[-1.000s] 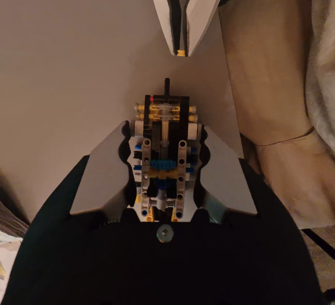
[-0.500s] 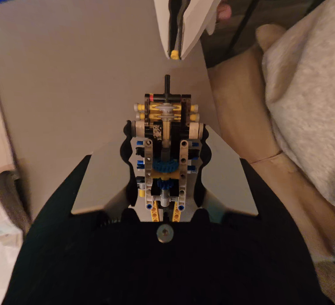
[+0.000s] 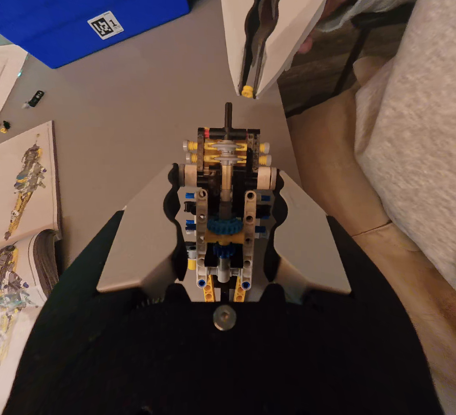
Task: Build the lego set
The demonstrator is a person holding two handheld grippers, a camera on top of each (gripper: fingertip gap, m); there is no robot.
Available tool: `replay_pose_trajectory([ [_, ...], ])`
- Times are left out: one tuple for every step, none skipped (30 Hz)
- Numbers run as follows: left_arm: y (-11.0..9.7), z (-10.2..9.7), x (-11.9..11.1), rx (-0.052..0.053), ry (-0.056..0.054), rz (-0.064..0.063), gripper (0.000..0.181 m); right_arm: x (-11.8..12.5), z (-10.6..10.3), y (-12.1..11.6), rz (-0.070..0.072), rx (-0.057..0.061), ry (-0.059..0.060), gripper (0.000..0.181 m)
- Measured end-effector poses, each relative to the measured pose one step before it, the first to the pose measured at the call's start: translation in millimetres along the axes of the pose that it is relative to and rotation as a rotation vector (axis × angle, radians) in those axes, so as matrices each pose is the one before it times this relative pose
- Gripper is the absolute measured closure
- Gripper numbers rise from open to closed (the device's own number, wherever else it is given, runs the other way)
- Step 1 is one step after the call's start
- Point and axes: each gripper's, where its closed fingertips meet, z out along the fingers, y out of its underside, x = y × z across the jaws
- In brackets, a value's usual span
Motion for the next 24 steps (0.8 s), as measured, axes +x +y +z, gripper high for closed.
replay_pose_trajectory([
  [0.15, 0.81, 0.73, -0.0022, 0.0025, 0.0024, 0.106, -0.27, -0.25, 0.16, -0.0062, 0.0021, -0.0019, 0.176],
  [-0.04, 0.57, 1.28, -0.0011, 0.0056, 0.0024, 0.106, 0.66, -0.05, 0.96, -0.0014, -0.0026, 0.0019, 0.176],
  [-0.16, 0.64, 1.14, -0.0002, 0.0048, 0.0027, 0.106, -0.17, 0.14, 1.18, -0.0039, -0.0038, -0.0035, 0.176],
  [-0.16, 0.48, 1.01, -0.0003, 0.0035, 0.003, 0.106, -0.78, 0.22, 0.71, -0.0172, 0.0003, -0.0075, 0.176],
  [-0.04, 0.31, 0.54, -0.0007, 0.002, 0.0017, 0.106, -0.48, 0.09, 0.07, -0.03, 0.0048, -0.0027, 0.176],
  [-0.08, 0.2, 0.25, 0.0001, 0.0009, 0.0003, 0.106, 0.0, 0.04, 0.23, -0.033, 0.0002, 0.0038, 0.176],
  [-0.11, 0.09, 0.62, 0.0003, 0.0042, -0.0002, 0.107, 0.39, 0.02, 0.99, -0.0268, -0.0083, 0.0064, 0.176],
  [-0.2, 0.04, 0.44, 0.0004, 0.0037, 0.001, 0.107, 0.42, 0.26, 1.26, -0.0164, -0.0127, 0.0056, 0.176],
  [-0.2, 0.13, 0.65, 0.0004, 0.0044, 0.0028, 0.106, -0.13, 0.31, 0.84, -0.0072, -0.0093, -0.0003, 0.176],
  [-0.2, 0.22, 0.36, 0.0, 0.0039, 0.0032, 0.106, -0.43, 0.18, 0.12, -0.0021, -0.0036, -0.0041, 0.176],
  [-0.06, 0.24, 0.09, -0.0009, 0.0043, 0.0022, 0.106, -0.1, -0.02, 0.16, -0.0005, -0.0018, -0.0024, 0.176],
  [0.0, 0.2, 0.11, -0.0028, 0.0052, 0.0024, 0.106, -0.21, -0.01, 0.53, -0.0021, -0.0024, -0.0037, 0.176],
  [0.16, 0.26, -0.24, -0.0039, 0.0031, 0.0035, 0.106, -0.3, -0.16, 0.72, -0.0044, -0.003, -0.004, 0.176],
  [-0.04, 0.19, -0.36, -0.0031, 0.0012, 0.0054, 0.106, 0.03, -0.13, 1.07, -0.0066, -0.0044, -0.0018, 0.176],
  [-0.08, 0.2, -0.1, -0.0034, 0.0014, 0.0049, 0.106, -0.13, -0.08, 1.38, -0.008, -0.0055, -0.0026, 0.176],
  [-0.13, 0.16, 0.1, -0.0026, 0.0017, 0.004, 0.106, -0.5, -0.03, 1.27, -0.0069, -0.0038, -0.0053, 0.176],
  [-0.26, 0.17, 0.46, -0.0012, 0.0033, 0.0032, 0.106, -0.29, -0.17, 0.82, -0.0048, -0.0004, -0.0045, 0.176],
  [-0.09, 0.27, 0.61, -0.0015, 0.0032, 0.0027, 0.106, -0.29, -0.18, 0.42, -0.0036, 0.0041, -0.006, 0.176],
  [-0.02, 0.36, 0.76, -0.0014, 0.0046, 0.0022, 0.106, -0.26, -0.21, 0.23, -0.0024, 0.0051, -0.0067, 0.176],
  [0.24, 0.51, 0.76, -0.0026, 0.0053, 0.0013, 0.107, 0.95, -0.46, 0.0, -0.0001, 0.0049, -0.001, 0.176],
  [0.73, 0.64, 0.42, -0.0045, 0.0042, 0.0004, 0.106, 0.86, -0.66, -0.59, 0.0005, 0.0083, -0.0018, 0.176],
  [0.95, 0.79, 0.09, -0.0056, 0.0022, 0.0004, 0.106, 0.4, -1.02, -1.54, 0.0017, 0.0139, -0.0052, 0.176],
  [0.64, 0.85, 0.35, -0.003, 0.0026, 0.0014, 0.106, 0.51, -0.95, -1.81, 0.0037, 0.0152, -0.0049, 0.176],
  [0.1, 0.69, 0.76, 0.0002, 0.0042, 0.0007, 0.107, 0.32, -0.79, -1.17, 0.0039, 0.0114, -0.0064, 0.176],
])
